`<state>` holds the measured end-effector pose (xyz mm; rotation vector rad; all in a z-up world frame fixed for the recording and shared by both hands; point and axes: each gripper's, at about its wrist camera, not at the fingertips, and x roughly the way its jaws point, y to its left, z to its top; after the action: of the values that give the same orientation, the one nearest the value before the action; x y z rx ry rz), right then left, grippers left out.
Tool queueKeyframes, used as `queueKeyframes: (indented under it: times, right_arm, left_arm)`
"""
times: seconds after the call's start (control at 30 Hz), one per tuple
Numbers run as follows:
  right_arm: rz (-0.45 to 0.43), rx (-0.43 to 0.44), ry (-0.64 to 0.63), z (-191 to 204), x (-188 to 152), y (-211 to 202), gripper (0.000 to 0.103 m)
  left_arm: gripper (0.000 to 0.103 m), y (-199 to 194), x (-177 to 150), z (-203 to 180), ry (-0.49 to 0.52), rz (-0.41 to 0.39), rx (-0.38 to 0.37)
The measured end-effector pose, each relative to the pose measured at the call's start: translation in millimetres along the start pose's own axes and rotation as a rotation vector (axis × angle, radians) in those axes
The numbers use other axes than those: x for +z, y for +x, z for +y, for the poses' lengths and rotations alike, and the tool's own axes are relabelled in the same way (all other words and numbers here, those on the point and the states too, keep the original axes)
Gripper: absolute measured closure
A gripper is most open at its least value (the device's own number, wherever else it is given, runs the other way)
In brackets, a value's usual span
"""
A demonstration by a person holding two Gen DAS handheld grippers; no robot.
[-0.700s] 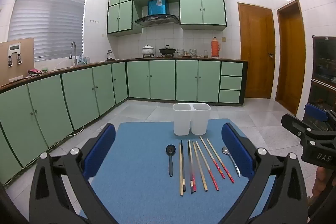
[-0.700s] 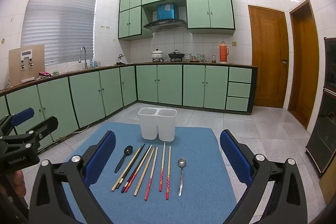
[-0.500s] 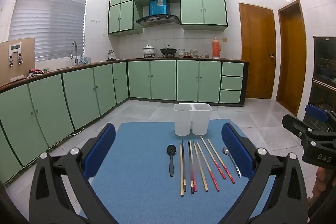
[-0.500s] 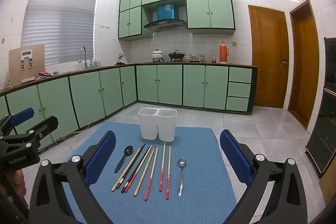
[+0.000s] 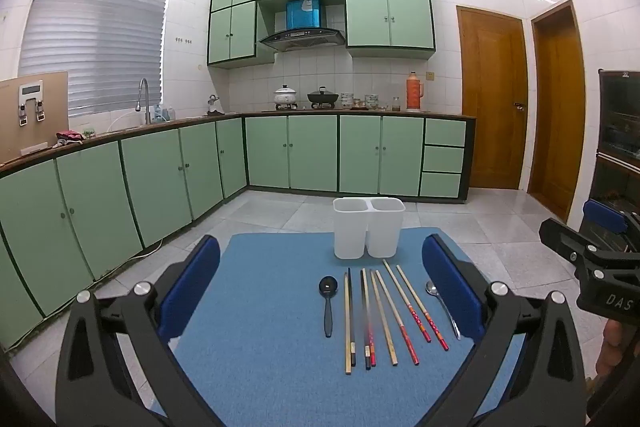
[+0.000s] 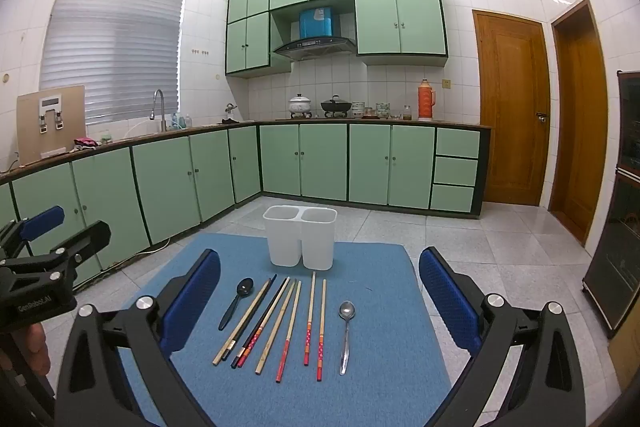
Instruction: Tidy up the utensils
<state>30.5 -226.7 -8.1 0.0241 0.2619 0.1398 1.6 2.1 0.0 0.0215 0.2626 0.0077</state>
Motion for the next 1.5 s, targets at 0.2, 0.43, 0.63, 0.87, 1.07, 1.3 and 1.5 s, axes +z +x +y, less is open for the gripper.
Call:
queueKeyframes:
  times: [0.2, 0.43, 0.63, 0.87, 1.07, 1.3, 1.5]
  right_arm:
    - [0.0, 0.0, 0.0, 0.1, 0.3, -0.2, 0.006]
    - [0.0, 0.0, 0.0, 0.1, 0.2, 0.2, 0.006]
    - [0.0, 0.0, 0.0, 0.1, 0.1, 0.3, 0.006]
    - [-0.001, 0.0, 0.001, -0.1, 0.0, 0.3, 0.006]
    - [-0.001, 0.0, 0.001, -0.4, -0.1, 0.3, 0.006]
    - [0.0, -0.001, 0.001, -0.6, -0.1, 0.5, 0.006]
    - [-0.001, 0.0, 0.001, -0.6, 0.0, 0.2, 0.006]
  left_arm:
    - [0.005, -0.6, 0.9, 0.0, 0.001, -0.002, 0.001]
    - [0.005, 1.0, 1.7, 1.3, 0.004, -0.002, 0.0]
    - [0.005, -0.6, 1.1, -0.4, 0.003, -0.002, 0.002]
    - [0.005, -0.6, 0.9, -0.4, 0.003, -0.003, 0.003]
    - [0.005, -0.6, 0.9, -0.4, 0.003, -0.004, 0.003]
    - [0.005, -0.8, 0.7, -0.9, 0.004, -0.004, 0.003]
    - [0.005, -0.8, 0.6, -1.0, 0.005, -0.004, 0.003]
